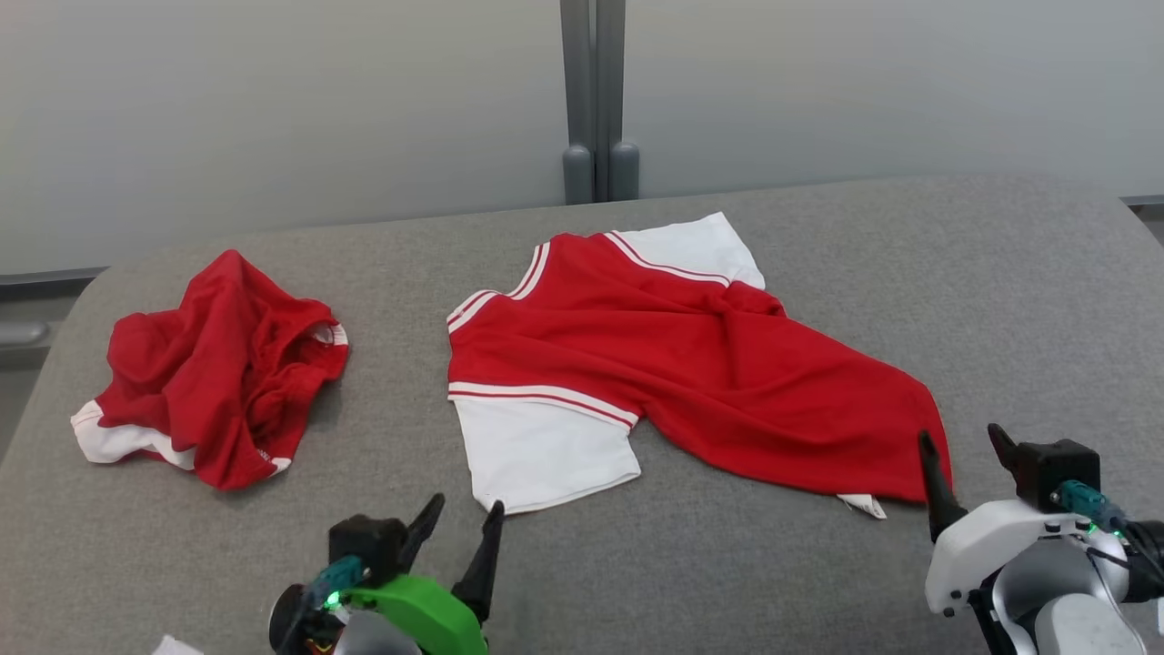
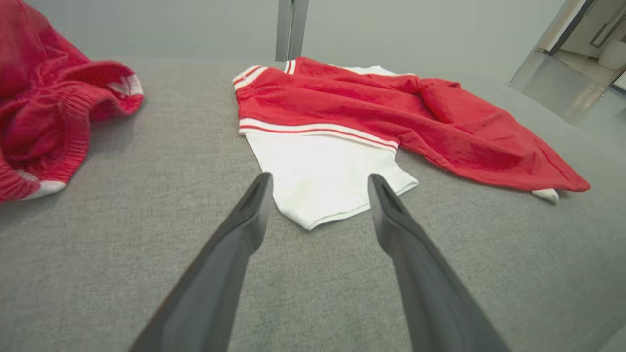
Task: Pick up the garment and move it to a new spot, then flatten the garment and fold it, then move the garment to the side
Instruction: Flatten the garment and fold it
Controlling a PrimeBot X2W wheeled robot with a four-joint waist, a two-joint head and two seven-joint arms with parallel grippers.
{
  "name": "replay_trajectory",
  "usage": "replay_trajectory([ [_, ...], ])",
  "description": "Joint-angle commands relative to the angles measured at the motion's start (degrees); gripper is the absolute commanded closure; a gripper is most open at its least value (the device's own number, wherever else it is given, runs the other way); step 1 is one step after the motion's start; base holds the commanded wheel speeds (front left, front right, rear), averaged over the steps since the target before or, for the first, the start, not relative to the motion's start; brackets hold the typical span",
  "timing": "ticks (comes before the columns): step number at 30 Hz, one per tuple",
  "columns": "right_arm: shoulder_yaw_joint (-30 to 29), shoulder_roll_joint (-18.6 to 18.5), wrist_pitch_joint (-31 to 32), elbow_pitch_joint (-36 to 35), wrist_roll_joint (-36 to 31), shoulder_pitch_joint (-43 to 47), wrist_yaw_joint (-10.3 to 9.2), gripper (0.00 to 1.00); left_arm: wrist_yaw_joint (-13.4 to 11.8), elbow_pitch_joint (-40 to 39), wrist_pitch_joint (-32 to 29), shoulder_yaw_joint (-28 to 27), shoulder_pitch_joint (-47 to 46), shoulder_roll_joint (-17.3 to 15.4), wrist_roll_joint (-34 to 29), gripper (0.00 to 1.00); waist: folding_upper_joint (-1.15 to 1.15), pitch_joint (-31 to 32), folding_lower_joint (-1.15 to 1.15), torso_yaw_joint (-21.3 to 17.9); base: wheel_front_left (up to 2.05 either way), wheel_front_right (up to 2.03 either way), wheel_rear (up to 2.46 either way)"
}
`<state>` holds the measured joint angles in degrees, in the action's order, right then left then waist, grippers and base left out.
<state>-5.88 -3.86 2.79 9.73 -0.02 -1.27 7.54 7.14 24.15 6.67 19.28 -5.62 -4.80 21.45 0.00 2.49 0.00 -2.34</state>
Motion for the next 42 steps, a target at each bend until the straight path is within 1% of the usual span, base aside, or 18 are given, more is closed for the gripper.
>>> replay_trajectory([
  [1, -0.89, -0.2, 1.31, 1.37, 0.1, -1.14, -0.1, 0.0, 0.21, 1.73, -1.76, 0.62, -1.89, 0.21, 0.71, 0.0, 0.0, -1.11, 0.0, -0.67, 0.0, 0.0, 0.0],
  [2, -1.37, -0.12, 2.59, 2.56, 0.32, -1.84, -0.1, 0.0, 0.06, 2.9, -2.8, 1.12, -2.97, 0.56, 1.04, 0.0, 0.0, -1.5, 0.0, -0.99, 0.0, 0.0, 0.0],
  [6, -2.77, -0.04, 6.44, 6.87, -0.3, -5.43, -0.09, 0.0, -2.35, 8.0, -6.14, 2.12, -6.79, 1.4, 2.7, 0.0, 0.0, -3.63, 0.0, -2.63, 0.0, 0.0, 0.0],
  [8, -2.82, 0.07, 7.75, 9.59, -0.09, -7.71, -0.09, 0.0, -4.6, 10.57, -7.17, 2.35, -9.07, 1.6, 3.02, 0.0, 0.0, -5.23, 0.0, -3.35, 0.0, 0.0, 0.0],
  [11, -2.08, 0.16, 8.75, 13.11, -0.02, -10.55, -0.09, 0.0, -6.97, 13.07, -8.02, 2.09, -11.02, 1.72, 4.46, 0.0, 0.0, -7.21, 0.0, -4.12, 0.0, 0.0, 0.0],
  [15, -0.68, -0.64, 8.58, 18.28, 0.12, -13.72, -0.1, 0.0, -8.53, 15.43, -8.69, 2.8, -13.2, 1.79, 6.06, 0.0, 0.0, -9.27, 0.0, -4.44, 0.0, 0.0, 0.0],
  [18, -1.25, -0.8, 9.18, 22.23, -0.37, -15.38, -0.1, 0.0, -9.77, 16.98, -8.84, 3.73, -13.75, 1.81, 7.47, 0.0, 0.0, -10.15, 0.0, -4.21, 0.0, 0.0, 0.0],
  [23, -1.97, -0.77, 7.77, 26.03, -1.0, -17.25, -0.1, 0.0, -10.54, 18.6, -8.78, 5.47, -14.81, 1.81, 8.8, 0.0, 0.0, -10.93, 0.0, -3.53, 0.0, 0.0, 0.0],
  [27, -0.98, -0.32, 8.51, 29.33, -0.89, -18.12, -0.05, 0.0, -9.17, 20.2, -11.29, 7.71, -14.72, 1.91, 9.51, 0.0, 0.0, -11.24, 0.0, -3.15, 0.0, 0.0, 0.0],
  [28, -0.6, -0.19, 8.89, 30.14, -0.6, -18.21, -0.04, 0.0, -8.87, 20.49, -11.75, 8.28, -14.71, 1.98, 9.74, 0.08, 0.0, -11.34, 0.0, -3.06, 0.0, 0.0, 0.0],
  [29, -0.39, -0.09, 9.28, 30.77, -0.36, -18.22, -0.04, 0.0, -8.5, 20.75, -12.37, 8.77, -14.66, 2.03, 9.95, 0.31, 0.0, -11.41, 0.0, -2.98, 0.0, 0.0, 0.0],
  [30, 0.13, 0.05, 10.01, 31.68, -0.09, -18.12, -0.03, 0.1, -8.09, 20.97, -12.69, 9.27, -14.55, 2.09, 10.27, 0.64, 0.0, -11.47, 0.0, -2.87, 0.0, 0.0, 0.0],
  [31, 0.4, 0.15, 10.44, 32.24, 0.25, -18.08, 0.05, 0.5, -7.75, 21.09, -12.82, 9.64, -14.53, 2.16, 10.34, 0.91, 0.0, -11.52, 0.0, -2.8, 0.0, 0.0, 0.0],
  [32, 0.33, 0.22, 10.71, 32.68, 0.48, -18.15, 0.05, 0.86, -7.43, 21.28, -13.01, 9.9, -14.48, 2.18, 10.61, 1.0, 0.0, -11.52, 0.0, -2.73, 0.0, 0.0, 0.0],
  [33, 0.38, 0.19, 10.68, 32.85, 0.5, -18.14, 0.05, 1.0, -7.08, 21.4, -13.16, 10.08, -14.48, 2.18, 10.85, 1.0, 0.0, -11.5, 0.0, -2.7, 0.0, 0.0, 0.0],
  [35, 0.2, 0.07, 10.14, 32.95, 0.96, -18.12, -0.06, 1.0, -6.55, 21.35, -12.18, 10.13, -14.57, 2.06, 11.43, 1.0, 0.0, -11.21, 0.0, -2.64, 0.0, 0.0, 0.0],
  [37, 0.14, -0.18, 9.22, 32.46, 1.53, -17.89, -0.09, 1.0, -5.74, 20.49, -9.9, 9.75, -15.05, 1.87, 11.95, 1.0, 0.0, -10.46, 0.0, -2.66, 0.0, 0.0, 0.0],
  [42, -0.62, -0.88, 4.67, 27.94, 3.59, -17.95, -0.09, 1.0, -4.03, 16.16, -3.16, 7.37, -15.84, 1.81, 15.2, 1.0, 0.0, -8.2, 0.0, -2.54, 0.0, 0.0, 0.0],
])
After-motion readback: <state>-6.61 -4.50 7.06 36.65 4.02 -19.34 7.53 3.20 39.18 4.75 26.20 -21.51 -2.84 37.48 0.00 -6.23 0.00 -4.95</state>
